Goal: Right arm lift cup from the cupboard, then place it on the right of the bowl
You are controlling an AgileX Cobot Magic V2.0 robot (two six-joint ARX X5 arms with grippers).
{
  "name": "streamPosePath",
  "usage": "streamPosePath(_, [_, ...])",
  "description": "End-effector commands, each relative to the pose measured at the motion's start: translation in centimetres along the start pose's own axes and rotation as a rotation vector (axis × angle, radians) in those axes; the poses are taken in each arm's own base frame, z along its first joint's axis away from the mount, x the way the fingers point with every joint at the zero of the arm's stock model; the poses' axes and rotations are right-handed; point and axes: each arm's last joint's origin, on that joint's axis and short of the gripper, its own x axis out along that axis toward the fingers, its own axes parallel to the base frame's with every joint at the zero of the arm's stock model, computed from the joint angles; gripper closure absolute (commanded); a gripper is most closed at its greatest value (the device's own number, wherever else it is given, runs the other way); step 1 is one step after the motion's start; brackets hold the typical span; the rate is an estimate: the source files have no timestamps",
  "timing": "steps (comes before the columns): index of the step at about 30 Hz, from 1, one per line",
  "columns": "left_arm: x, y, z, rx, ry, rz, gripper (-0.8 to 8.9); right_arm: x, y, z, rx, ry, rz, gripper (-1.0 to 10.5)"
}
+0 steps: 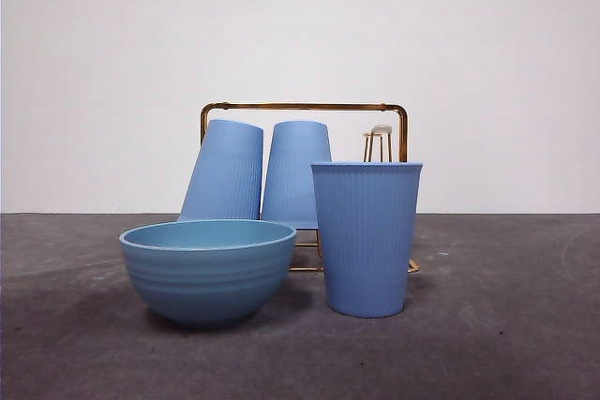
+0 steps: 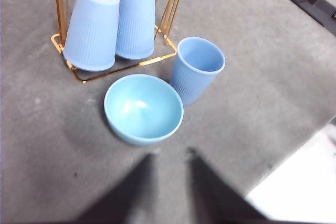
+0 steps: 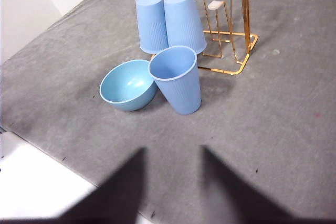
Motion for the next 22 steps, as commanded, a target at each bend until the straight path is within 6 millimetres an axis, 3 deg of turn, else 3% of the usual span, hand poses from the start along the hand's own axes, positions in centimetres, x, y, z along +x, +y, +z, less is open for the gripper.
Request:
streamPosePath(1, [-0.1,-0.3,0.8,-0.028,-0.063,-0.029,8.01,-0.3,0.2,0.4,-0.019,-0.031,0.010,9.1])
streamPosePath(11, [-0.5,-0.2,0.8,-0.039,-0.122,-0.042,8.01,-0.3,0.2,0.4,-0.020,-0.031,0.010,9.1])
streamPosePath(13, [-0.2,0.2,0.7,-0.063,-0.173,-0.001,8.01,-0.3,0.2,0.4,-0.020,-0.031,0.009,9.1])
streamPosePath(15, [0.5,1.0,0.5,0.069,-0.256,0.129,8.01,-0.3,0.2,0.4,-0.020,-0.031,0.010,9.1])
streamPosePath(19, [2.2,3.4,-1.5,0.242,-0.382,0.368,8.01,-0.3,0.2,0.4,-0.020,-0.031,0.010,9.1])
streamPosePath(22, [4.3,5.7,-4.6,0.213,-0.396,0.496,8.01,-0.3,0.2,0.4,-0.020,-0.030,0.009,9.1])
